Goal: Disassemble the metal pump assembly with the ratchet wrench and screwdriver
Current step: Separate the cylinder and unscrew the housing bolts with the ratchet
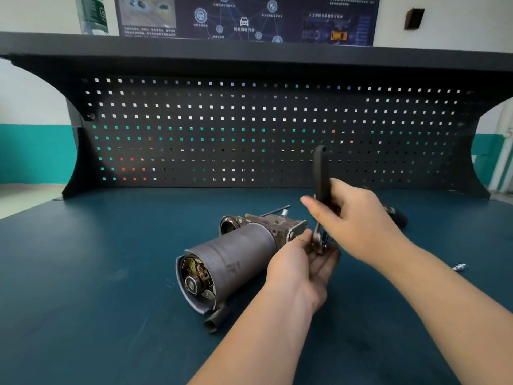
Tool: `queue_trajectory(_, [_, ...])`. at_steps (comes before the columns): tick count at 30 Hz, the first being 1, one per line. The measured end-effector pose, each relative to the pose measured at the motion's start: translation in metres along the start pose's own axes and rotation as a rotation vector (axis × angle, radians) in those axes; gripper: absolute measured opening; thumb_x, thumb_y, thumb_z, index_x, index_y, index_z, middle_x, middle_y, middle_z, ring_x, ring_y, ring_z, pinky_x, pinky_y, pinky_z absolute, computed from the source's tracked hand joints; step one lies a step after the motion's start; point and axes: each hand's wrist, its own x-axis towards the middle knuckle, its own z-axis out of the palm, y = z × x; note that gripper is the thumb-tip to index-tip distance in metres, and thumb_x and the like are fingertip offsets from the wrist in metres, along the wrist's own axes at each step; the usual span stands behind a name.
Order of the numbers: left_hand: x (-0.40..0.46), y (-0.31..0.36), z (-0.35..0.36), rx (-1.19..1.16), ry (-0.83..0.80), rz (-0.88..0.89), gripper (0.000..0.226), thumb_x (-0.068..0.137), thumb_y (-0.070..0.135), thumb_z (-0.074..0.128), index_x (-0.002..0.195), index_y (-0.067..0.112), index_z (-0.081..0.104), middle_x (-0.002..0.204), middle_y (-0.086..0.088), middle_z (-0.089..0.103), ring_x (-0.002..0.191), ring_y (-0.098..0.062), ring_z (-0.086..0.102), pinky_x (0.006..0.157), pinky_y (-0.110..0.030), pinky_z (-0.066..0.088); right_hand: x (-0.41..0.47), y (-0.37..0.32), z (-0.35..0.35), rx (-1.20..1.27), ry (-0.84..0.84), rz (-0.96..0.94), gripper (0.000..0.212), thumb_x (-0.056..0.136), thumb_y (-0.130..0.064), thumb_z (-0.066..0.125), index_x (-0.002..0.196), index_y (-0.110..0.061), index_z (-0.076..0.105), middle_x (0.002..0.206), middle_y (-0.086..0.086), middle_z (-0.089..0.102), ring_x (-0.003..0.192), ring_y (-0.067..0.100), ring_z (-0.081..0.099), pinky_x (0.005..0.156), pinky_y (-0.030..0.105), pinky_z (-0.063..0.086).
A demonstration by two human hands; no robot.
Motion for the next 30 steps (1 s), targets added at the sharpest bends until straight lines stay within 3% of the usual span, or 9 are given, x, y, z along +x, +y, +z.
queue_trajectory(3, [0.001,0.001,-0.001,0.046,0.009,0.014,0.014,0.090,0.008,0.061,0.095,-0.005,0.063,0.076,-0.018,0.069,0.072,-0.028,0.067,0.058,-0.037,0.058,0.003,0.010,0.007,0.048,0.138,0.123,0.025,0.091,-0.042,0.056,0.070,-0.030,0.051,0.051,-0.013,0.055,0.049,0.005,0.047,0.050,0.019,0.038])
queue_trajectory(5, [0.003,0.001,-0.002,0.076,0.032,0.034,0.012,0.090,0.006,0.060,0.095,-0.005,0.060,0.080,-0.018,0.066,0.071,-0.028,0.065,0.058,-0.037,0.058,0.004,0.023,0.014,0.259,0.243,0.454,0.033,0.092,-0.038,0.056,0.065,-0.021,0.051,0.044,-0.008,0.047,0.045,0.012,0.042,0.047,0.026,0.035])
queue_trajectory(8, [0.005,0.000,-0.002,0.110,0.042,0.040,0.008,0.091,0.005,0.058,0.086,-0.001,0.058,0.075,-0.015,0.063,0.061,-0.023,0.063,0.057,-0.033,0.057,-0.005,0.042,0.026,0.839,0.180,1.034,0.032,0.095,-0.027,0.054,0.067,-0.013,0.048,0.041,-0.002,0.040,0.029,0.007,0.029,0.032,0.014,0.021])
queue_trajectory(10, [0.008,-0.001,-0.002,0.113,0.048,0.041,0.009,0.091,0.006,0.058,0.086,0.000,0.059,0.076,-0.015,0.063,0.062,-0.023,0.063,0.054,-0.032,0.056,-0.006,0.044,0.027,0.896,0.143,1.100,0.031,0.096,-0.026,0.053,0.069,-0.013,0.048,0.040,-0.003,0.039,0.027,0.005,0.027,0.031,0.011,0.018])
queue_trajectory(16, [0.005,0.001,-0.001,0.096,-0.005,0.037,0.012,0.092,0.008,0.058,0.090,0.000,0.065,0.073,-0.013,0.069,0.063,-0.021,0.067,0.049,-0.029,0.057,0.002,0.000,0.010,-0.028,0.095,0.013,0.027,0.091,-0.044,0.054,0.069,-0.032,0.044,0.052,-0.011,0.050,0.053,0.007,0.044,0.054,0.023,0.036])
queue_trajectory(19, [0.004,0.004,-0.002,0.103,-0.026,0.025,0.017,0.093,0.006,0.054,0.082,0.001,0.066,0.062,-0.011,0.069,0.055,-0.019,0.067,0.047,-0.027,0.057,-0.004,-0.008,0.014,-0.173,0.038,-0.192,0.030,0.091,-0.043,0.053,0.069,-0.033,0.035,0.052,-0.011,0.045,0.055,0.013,0.044,0.052,0.028,0.036])
queue_trajectory(22, [0.002,0.003,-0.002,0.064,0.003,0.036,0.009,0.092,0.004,0.056,0.089,-0.002,0.062,0.061,-0.014,0.068,0.052,-0.022,0.067,0.049,-0.033,0.057,-0.003,0.004,0.016,0.069,0.172,0.027,0.023,0.093,-0.039,0.055,0.077,-0.023,0.051,0.051,-0.010,0.050,0.053,0.008,0.046,0.053,0.023,0.037])
queue_trajectory(26, [0.004,0.002,-0.002,0.088,0.050,0.053,0.006,0.090,0.003,0.058,0.091,-0.003,0.059,0.078,-0.018,0.066,0.068,-0.026,0.065,0.051,-0.034,0.057,0.000,0.026,0.027,0.432,0.334,0.635,0.033,0.094,-0.039,0.053,0.069,-0.017,0.050,0.044,-0.009,0.041,0.039,0.006,0.037,0.042,0.022,0.033])
queue_trajectory(30, [0.003,0.001,-0.002,0.118,0.046,0.048,0.008,0.091,0.004,0.057,0.086,-0.001,0.057,0.077,-0.017,0.065,0.065,-0.024,0.063,0.051,-0.033,0.057,-0.001,0.035,0.030,0.826,0.274,1.048,0.033,0.095,-0.033,0.055,0.070,-0.013,0.050,0.051,0.001,0.038,0.027,0.006,0.028,0.031,0.014,0.022])
